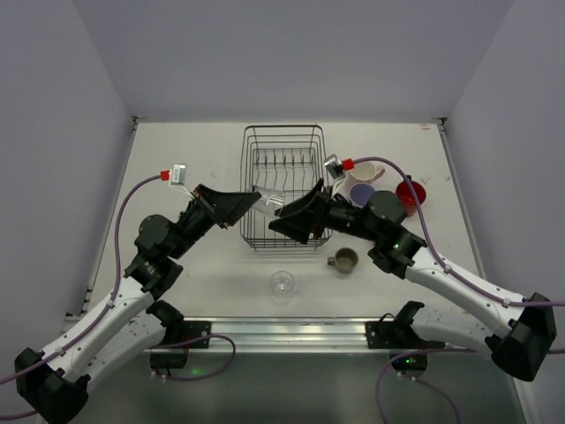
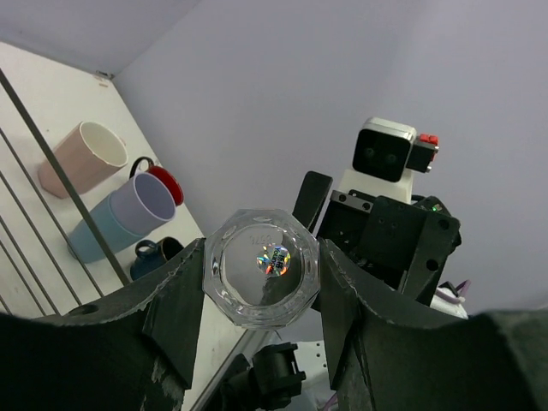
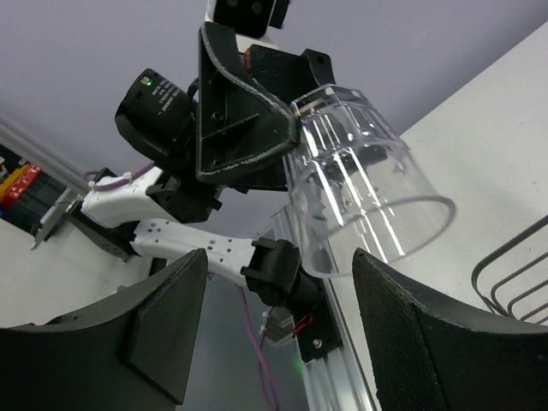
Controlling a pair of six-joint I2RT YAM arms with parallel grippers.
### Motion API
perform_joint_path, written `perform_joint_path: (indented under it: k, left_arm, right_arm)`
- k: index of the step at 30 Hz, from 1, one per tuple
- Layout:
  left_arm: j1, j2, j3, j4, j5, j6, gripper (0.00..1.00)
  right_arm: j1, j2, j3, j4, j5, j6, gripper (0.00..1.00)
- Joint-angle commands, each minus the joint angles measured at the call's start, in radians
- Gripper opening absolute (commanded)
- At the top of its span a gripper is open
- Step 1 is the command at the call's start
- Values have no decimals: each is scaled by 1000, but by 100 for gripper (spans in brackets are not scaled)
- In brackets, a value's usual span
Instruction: Unload the cups from the dish rack
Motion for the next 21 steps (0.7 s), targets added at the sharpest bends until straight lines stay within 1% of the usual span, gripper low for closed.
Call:
perform_joint_path:
  k: [1, 6, 7, 9, 10, 12, 13, 14, 16, 17, 18, 19, 20, 21]
  left_arm:
    - [1, -12, -15, 76, -8, -24, 6]
    - [0, -18, -47, 116, 20, -56, 5]
    - [1, -23, -61, 119, 24, -67, 5]
    - [1, -43, -72, 122, 26, -75, 5]
    - [1, -47, -83, 121, 26, -76, 5]
    - [1, -64, -92, 116, 24, -79, 6]
    - [1, -66, -103, 113, 27, -76, 9]
    - [1, -70, -104, 106, 33, -69, 12]
    - [1, -70, -89, 44, 46, -6, 33]
    - [1, -67, -71, 12, 59, 32, 42]
    - [1, -61, -26, -96, 60, 116, 59]
    - [1, -63, -8, -150, 50, 152, 67]
    - [3, -66, 8, -192, 49, 189, 74]
    - [3, -84, 34, -279, 38, 256, 86]
  right_arm:
    - [32, 22, 74, 56, 63, -54, 70]
    - [44, 68, 92, 61, 101, -67, 64]
    - [44, 72, 97, 65, 107, -68, 61]
    - [44, 83, 100, 95, 124, -68, 59]
    - [44, 97, 108, 104, 127, -68, 52]
    - [45, 115, 120, 128, 127, -70, 44]
    - [45, 133, 129, 138, 126, -65, 35]
    - [47, 143, 134, 144, 126, -53, 19]
    - [50, 158, 141, 142, 126, -50, 4]
    - [53, 161, 143, 121, 129, -53, 0]
    - [55, 161, 146, 103, 138, -57, 0]
    - [56, 158, 152, 77, 144, -62, 0]
    - [61, 149, 158, 5, 150, -82, 0]
    - [65, 141, 166, -44, 159, -97, 0]
